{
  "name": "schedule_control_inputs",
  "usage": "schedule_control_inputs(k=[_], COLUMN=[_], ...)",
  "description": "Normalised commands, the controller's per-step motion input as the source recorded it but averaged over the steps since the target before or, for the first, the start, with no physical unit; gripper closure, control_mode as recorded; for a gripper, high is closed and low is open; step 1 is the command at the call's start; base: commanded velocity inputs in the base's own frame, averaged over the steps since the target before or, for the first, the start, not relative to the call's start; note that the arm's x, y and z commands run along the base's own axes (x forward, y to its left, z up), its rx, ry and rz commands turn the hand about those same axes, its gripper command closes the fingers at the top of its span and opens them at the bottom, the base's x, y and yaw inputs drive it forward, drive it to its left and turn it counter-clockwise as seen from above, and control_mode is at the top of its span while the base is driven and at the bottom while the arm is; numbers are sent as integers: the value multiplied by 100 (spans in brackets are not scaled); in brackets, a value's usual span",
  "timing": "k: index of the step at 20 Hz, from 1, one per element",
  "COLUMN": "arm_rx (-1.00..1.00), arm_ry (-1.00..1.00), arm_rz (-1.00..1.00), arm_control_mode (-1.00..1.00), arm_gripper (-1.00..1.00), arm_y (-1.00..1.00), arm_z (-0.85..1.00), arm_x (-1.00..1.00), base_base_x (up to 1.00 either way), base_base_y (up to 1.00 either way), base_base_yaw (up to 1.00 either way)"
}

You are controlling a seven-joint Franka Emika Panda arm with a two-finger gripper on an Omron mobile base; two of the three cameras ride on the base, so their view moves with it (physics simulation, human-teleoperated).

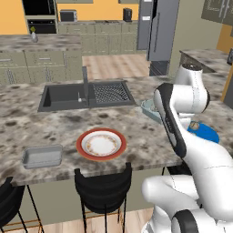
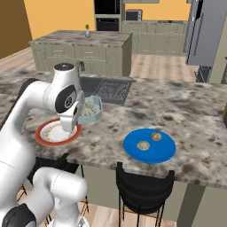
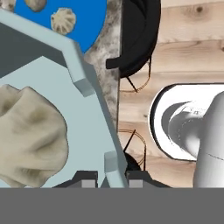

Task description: Place two dumplings into each of the tupperware containers and then place the containers in the fridge.

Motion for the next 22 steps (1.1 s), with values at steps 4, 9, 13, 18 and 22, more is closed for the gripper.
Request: schedule_control_inputs(k=[4,9,13,18,22], arm_rx=[0,0,0,0,0], arm_ry=[0,0,0,0,0], arm_rz=[-8,-2,-1,0,0], arm_control_mode=[-100,-100,-100,100,100], arm_gripper=[100,100,100,100,100], arm_y=[32,-12,-9,0,0], arm_z=[26,11,0,0,0], arm_x=[-37,-25,-60,-27,0], base_base_x=[0,0,0,-16,-28], base_base_y=[0,0,0,12,96], base_base_yaw=[0,0,0,0,0])
